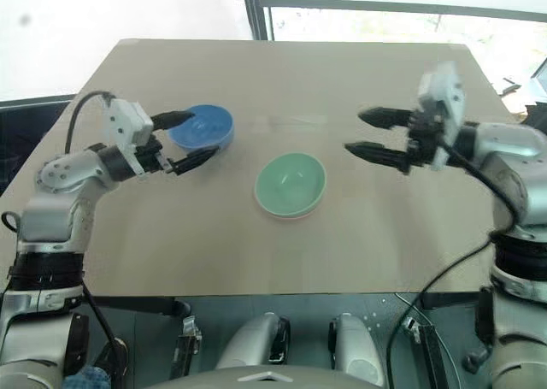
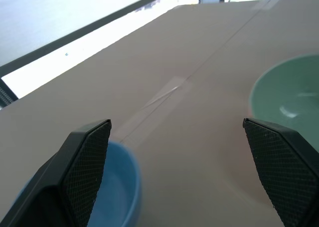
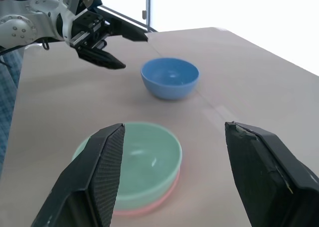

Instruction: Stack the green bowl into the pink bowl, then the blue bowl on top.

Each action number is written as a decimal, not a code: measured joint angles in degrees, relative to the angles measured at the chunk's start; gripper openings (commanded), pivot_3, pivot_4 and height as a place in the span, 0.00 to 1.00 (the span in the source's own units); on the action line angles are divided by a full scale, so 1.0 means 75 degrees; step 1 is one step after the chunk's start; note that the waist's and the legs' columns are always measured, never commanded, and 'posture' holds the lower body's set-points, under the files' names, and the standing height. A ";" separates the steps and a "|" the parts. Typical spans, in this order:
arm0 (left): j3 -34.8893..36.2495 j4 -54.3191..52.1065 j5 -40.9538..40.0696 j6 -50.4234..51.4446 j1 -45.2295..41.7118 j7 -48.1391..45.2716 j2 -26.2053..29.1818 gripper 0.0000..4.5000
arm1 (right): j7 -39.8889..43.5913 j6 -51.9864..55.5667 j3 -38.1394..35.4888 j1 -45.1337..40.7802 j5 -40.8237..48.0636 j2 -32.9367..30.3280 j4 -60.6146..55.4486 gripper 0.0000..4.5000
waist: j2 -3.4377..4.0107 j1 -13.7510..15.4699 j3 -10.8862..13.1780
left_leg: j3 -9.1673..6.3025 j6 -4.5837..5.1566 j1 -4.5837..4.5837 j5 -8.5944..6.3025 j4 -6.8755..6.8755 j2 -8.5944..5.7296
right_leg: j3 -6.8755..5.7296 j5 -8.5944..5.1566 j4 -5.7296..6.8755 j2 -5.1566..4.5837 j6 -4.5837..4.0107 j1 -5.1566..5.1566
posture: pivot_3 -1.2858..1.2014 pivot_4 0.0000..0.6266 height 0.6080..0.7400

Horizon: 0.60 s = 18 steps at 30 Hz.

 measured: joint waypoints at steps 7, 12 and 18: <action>-0.0565 0.1324 0.1058 -0.0439 -0.0565 0.0333 0.0015 1.00 | 0.0159 -0.0618 -0.1092 0.0934 0.0526 -0.0711 0.0565 0.75 | 0.0000 0.0013 0.0000 | 0.0003 0.0011 0.0000 -0.0006 0.0001 0.0003 | 0.0002 0.0000 0.0003 0.0001 0.0001 -0.0001 | 0.52 0.24 1.00; -0.1077 0.2647 0.1805 -0.0914 -0.1248 0.0554 -0.0079 1.00 | 0.0345 -0.0772 -0.1464 0.1738 0.1097 -0.0903 0.0336 0.75 | -0.0001 0.0018 -0.0001 | 0.0007 0.0016 0.0000 -0.0007 0.0007 0.0004 | 0.0003 0.0001 0.0007 0.0002 0.0002 0.0000 | 0.52 0.24 1.00; -0.1494 0.3903 0.2401 -0.1509 -0.1907 0.0607 -0.0271 1.00 | 0.0445 -0.0837 -0.1480 0.1995 0.1616 -0.1051 0.0065 0.75 | -0.0002 0.0021 -0.0001 | 0.0007 0.0021 -0.0002 -0.0009 0.0018 0.0004 | 0.0003 0.0001 0.0010 0.0003 0.0003 0.0001 | 0.52 0.24 1.00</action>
